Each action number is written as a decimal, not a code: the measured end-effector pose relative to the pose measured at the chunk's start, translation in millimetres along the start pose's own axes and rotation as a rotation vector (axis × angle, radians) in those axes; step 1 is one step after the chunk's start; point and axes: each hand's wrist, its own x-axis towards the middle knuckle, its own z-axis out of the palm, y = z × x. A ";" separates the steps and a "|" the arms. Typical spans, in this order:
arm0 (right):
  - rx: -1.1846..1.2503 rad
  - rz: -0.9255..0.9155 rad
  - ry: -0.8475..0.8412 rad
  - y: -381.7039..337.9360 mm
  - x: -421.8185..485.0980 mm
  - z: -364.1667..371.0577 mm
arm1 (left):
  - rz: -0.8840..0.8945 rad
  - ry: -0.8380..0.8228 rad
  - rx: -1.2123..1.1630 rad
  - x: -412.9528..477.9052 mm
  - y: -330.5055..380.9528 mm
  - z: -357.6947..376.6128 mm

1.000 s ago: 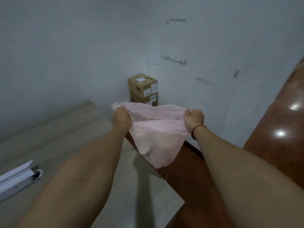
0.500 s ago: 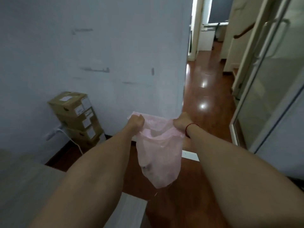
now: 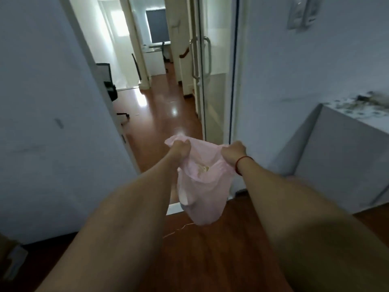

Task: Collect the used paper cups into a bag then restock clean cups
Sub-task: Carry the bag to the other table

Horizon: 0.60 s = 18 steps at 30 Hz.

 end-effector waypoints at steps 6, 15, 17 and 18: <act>0.007 0.095 0.141 72.8 70.0 -152.7 | 0.093 -0.179 0.079 19.2 101.9 161.6; 0.143 0.259 0.469 188.2 105.3 -368.0 | 0.254 -0.528 0.131 -16.7 239.8 396.0; 0.167 0.294 0.570 219.1 106.4 -412.3 | 0.320 -0.607 0.155 -31.7 266.3 449.5; 0.181 0.318 0.608 234.8 107.7 -433.2 | 0.351 -0.635 0.165 -38.9 277.4 476.7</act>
